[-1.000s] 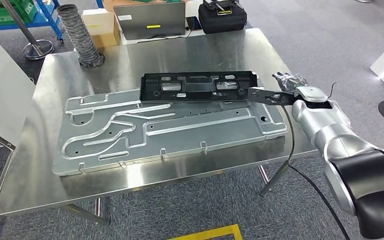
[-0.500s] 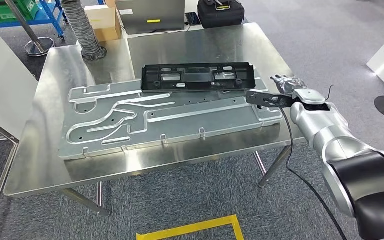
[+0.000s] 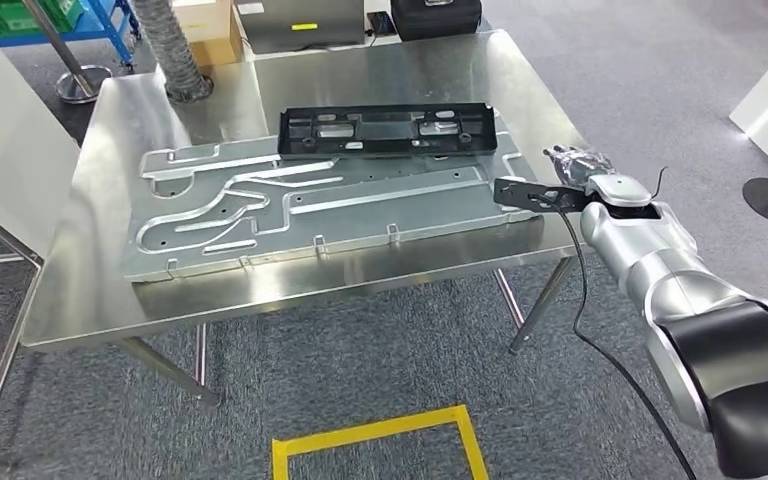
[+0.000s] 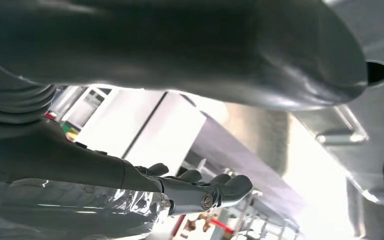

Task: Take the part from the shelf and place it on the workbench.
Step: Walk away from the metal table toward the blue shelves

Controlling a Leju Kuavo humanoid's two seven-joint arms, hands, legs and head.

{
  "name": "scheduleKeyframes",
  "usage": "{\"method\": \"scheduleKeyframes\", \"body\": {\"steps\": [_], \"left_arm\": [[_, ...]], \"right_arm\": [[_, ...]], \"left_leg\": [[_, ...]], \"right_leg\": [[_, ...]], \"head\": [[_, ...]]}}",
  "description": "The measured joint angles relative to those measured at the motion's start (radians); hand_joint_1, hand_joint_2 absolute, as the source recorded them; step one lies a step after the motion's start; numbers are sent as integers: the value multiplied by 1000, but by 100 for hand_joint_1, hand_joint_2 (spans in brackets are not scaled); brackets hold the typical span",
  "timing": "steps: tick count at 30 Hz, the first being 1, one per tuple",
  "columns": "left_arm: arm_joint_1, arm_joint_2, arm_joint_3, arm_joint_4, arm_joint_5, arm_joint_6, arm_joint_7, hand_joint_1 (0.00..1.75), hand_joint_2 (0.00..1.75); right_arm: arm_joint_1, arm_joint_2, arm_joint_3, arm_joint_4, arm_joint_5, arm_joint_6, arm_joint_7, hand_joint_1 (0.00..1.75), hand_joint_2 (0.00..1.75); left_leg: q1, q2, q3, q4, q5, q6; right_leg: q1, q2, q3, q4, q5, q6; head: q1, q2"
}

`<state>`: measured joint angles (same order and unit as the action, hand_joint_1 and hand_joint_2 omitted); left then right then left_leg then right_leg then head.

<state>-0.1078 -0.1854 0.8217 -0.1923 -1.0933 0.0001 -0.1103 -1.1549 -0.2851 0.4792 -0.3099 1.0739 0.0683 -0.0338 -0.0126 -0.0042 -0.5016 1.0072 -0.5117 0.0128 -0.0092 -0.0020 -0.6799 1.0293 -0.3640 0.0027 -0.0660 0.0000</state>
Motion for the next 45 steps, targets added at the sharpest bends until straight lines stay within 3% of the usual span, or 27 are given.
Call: {"method": "scheduleKeyframes", "body": {"steps": [2,3,6,7,8,9,11,13,14,17,19,22,24,25,26,28,30,32,33,35,37,38,39,40,42,44,45], "left_arm": [[0,-2,0,0,-3,-1,0,0,0],[-1,-2,0,0,-5,-3,0,0,0],[-3,-5,-1,0,-9,-10,-1,0,0],[-3,-6,-1,0,-11,-12,-1,0,0],[-3,-7,-2,0,-13,-13,-1,0,0],[-3,-8,-2,0,-14,-14,-1,0,0],[-4,-10,-2,0,-16,-14,-1,0,0],[-6,-11,-3,0,-17,-15,-1,0,0],[-7,-11,-3,0,-17,-15,0,0,0],[-5,-11,-3,0,-17,-16,3,0,0],[-2,-11,-3,0,-17,-16,5,0,0],[-2,-11,-3,0,-15,-14,7,0,0],[-2,-11,-3,0,-12,-13,7,0,0],[-2,-11,-3,0,-11,-12,7,0,0],[-2,-11,-3,0,-10,-12,6,0,0],[-5,-9,-3,0,-7,-12,4,0,0],[-5,-9,-3,0,-6,-11,1,0,0],[-4,-10,-3,0,-5,-11,1,0,0],[-5,-11,-3,0,-4,-10,1,0,0],[-6,-12,-3,0,-3,-11,0,0,0],[-5,-14,-2,0,-2,-12,0,0,0],[-4,-15,-2,0,-1,-12,0,0,0],[-3,-16,-2,0,0,-12,0,0,0],[-3,-17,-2,0,1,-12,0,0,0],[-2,-18,-2,0,1,-11,-2,0,0],[-3,-19,-2,0,2,-9,-3,0,0],[-3,-19,-2,0,3,-8,-3,0,0]], "right_arm": [[0,-10,0,0,0,-4,3,0,0],[0,-18,0,0,1,-7,5,0,0],[0,-47,0,0,0,-16,7,0,0],[1,-57,0,0,-1,-18,7,0,0],[2,-66,-1,0,-2,-19,7,0,0],[2,-74,-1,0,-2,-20,7,0,0],[2,-87,-3,-1,-3,-23,7,0,0],[0,-96,-4,-4,-4,-29,7,0,0],[-1,-101,-6,-5,-5,-32,7,0,0],[-5,-120,-10,-9,-8,-35,4,0,0],[-16,-130,-13,-13,-9,-33,1,0,0],[-36,-141,-19,-17,-10,-31,0,0,0],[-42,-147,-23,-17,-11,-29,0,0,0],[-43,-149,-25,-18,-11,-29,1,0,0],[-44,-152,-27,-18,-12,-30,2,0,0],[-47,-158,-30,-18,-13,-33,6,0,0],[-49,-164,-36,-18,-15,-35,9,0,0],[-49,-171,-41,-18,-16,-35,9,0,0],[-49,-176,-44,-17,-16,-35,9,0,0],[-51,-188,-49,-16,-19,-37,10,0,0],[-46,-200,-56,-15,-26,-42,9,0,0],[-40,-206,-60,-14,-30,-47,8,0,0],[-32,-213,-65,-13,-36,-52,6,0,0],[-25,-221,-71,-12,-41,-58,4,0,0],[-11,-236,-85,-12,-56,-71,-1,0,0],[10,-252,-105,-12,-81,-92,-10,0,0],[28,-261,-117,-12,-98,-105,-18,0,0]], "left_leg": [[2,2,-8,-17,25,8],[5,4,-14,-26,41,14],[8,7,-46,-36,80,23],[9,7,-60,-34,89,22],[9,7,-74,-29,97,21],[11,8,-89,-22,103,18],[15,9,-118,-2,111,11],[15,9,-141,18,117,0],[13,9,-149,24,121,-5],[13,5,-162,30,130,-21],[16,4,-183,78,77,-32],[18,5,-233,262,-54,-41],[18,4,-222,316,-63,-38],[16,4,-190,288,-42,-32],[14,3,-143,229,-18,-23],[5,3,-43,85,-2,-1],[-3,3,-1,10,-7,10],[-4,5,-4,-11,16,16],[-3,7,-8,-23,32,21],[2,11,-22,-44,67,27],[2,12,-47,-44,88,28],[3,12,-61,-41,96,27],[4,13,-74,-37,103,26],[6,13,-88,-30,109,23],[9,12,-117,-9,116,16],[8,10,-138,12,121,6],[7,9,-145,18,124,1]], "right_leg": [[-1,0,-3,-6,5,12],[-1,1,-10,6,-15,16],[-5,3,-57,160,-147,28],[-7,3,-69,221,-173,33],[-9,2,-71,258,-179,38],[-12,2,-55,261,-165,42],[-20,1,27,162,-125,52],[-19,3,103,48,-123,49],[-17,4,117,21,-131,43],[-16,2,103,17,-120,15],[-17,-1,86,14,-101,-2],[-14,0,53,14,-73,-11],[-8,2,30,15,-55,-11],[-6,2,20,15,-47,-10],[-3,2,13,15,-39,-10],[-1,1,4,13,-25,-4],[-7,-2,2,7,-9,8],[-11,-3,2,-6,7,21],[-11,-2,-2,-4,-2,25],[-11,1,-26,59,-74,32],[-13,2,-59,186,-163,41],[-15,2,-67,238,-182,46],[-17,2,-60,259,-179,50],[-20,1,-35,243,-161,54],[-27,-1,59,120,-128,62],[-24,0,123,20,-129,55],[-21,1,129,3,-136,47]], "head": [[0,0],[0,0],[0,0],[0,0],[0,0],[0,0],[0,0],[0,0],[0,0],[0,0],[0,0],[0,0],[0,0],[0,0],[0,0],[0,0],[0,0],[0,0],[0,0],[0,0],[0,0],[0,0],[0,0],[0,0],[0,0],[0,0],[0,0]]}}
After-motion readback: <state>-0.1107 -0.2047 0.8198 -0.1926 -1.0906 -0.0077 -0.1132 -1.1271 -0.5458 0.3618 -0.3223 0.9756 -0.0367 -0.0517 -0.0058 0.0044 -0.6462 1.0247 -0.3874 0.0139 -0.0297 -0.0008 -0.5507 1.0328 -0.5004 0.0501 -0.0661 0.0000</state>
